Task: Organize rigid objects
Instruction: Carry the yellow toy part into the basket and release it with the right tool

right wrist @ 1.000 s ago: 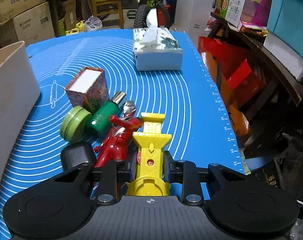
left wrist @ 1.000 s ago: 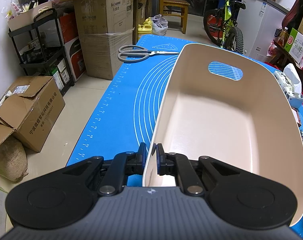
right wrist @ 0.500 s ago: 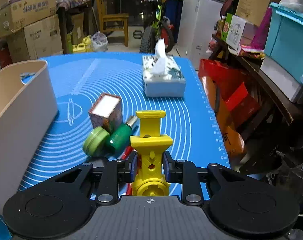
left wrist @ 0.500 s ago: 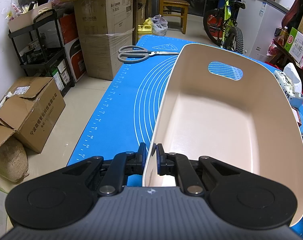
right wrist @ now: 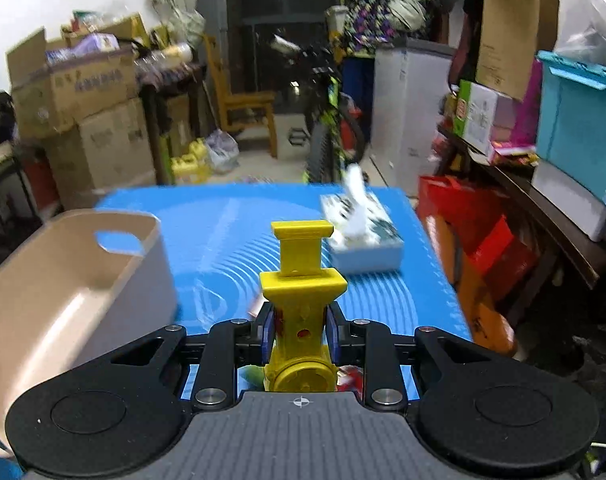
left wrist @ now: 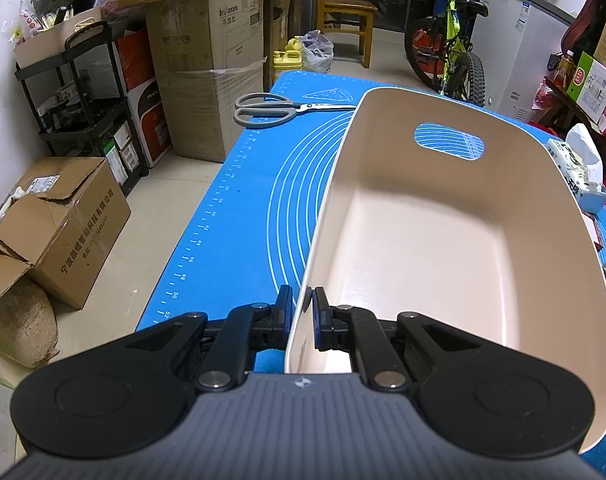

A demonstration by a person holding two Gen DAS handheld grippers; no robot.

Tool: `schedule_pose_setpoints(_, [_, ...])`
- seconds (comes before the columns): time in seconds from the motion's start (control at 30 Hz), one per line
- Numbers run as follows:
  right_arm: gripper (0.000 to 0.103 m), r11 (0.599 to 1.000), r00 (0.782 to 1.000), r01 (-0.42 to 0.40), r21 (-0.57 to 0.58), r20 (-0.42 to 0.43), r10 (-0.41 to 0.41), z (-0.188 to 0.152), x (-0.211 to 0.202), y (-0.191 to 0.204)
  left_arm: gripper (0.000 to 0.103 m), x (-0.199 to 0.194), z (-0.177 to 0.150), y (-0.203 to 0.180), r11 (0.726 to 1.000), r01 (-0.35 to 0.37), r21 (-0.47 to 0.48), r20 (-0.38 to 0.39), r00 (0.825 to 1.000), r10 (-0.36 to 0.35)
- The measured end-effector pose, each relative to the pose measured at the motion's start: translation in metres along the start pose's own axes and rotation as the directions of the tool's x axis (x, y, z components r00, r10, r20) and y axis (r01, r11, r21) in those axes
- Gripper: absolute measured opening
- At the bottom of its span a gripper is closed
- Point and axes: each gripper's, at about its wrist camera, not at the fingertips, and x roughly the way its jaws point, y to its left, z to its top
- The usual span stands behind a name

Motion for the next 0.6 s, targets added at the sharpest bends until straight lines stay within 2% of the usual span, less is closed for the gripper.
schedule_pose_setpoints(0.33, [0.035,0.991,0.983,-0.131,-0.035,0.126,0.134,0.025,-0.019,0.061,0.012,0.0,0.0,-0.002,1.0,-0.001,0.0,0.0,1.0,0.001])
schedule_pose_setpoints(0.6, [0.035,0.967,0.961,-0.238,-0.085,0.121,0.248,0.031,-0.015,0.12,0.012,0.001,0.0,-0.002,1.0,0.001,0.004,-0.001,1.0,-0.001])
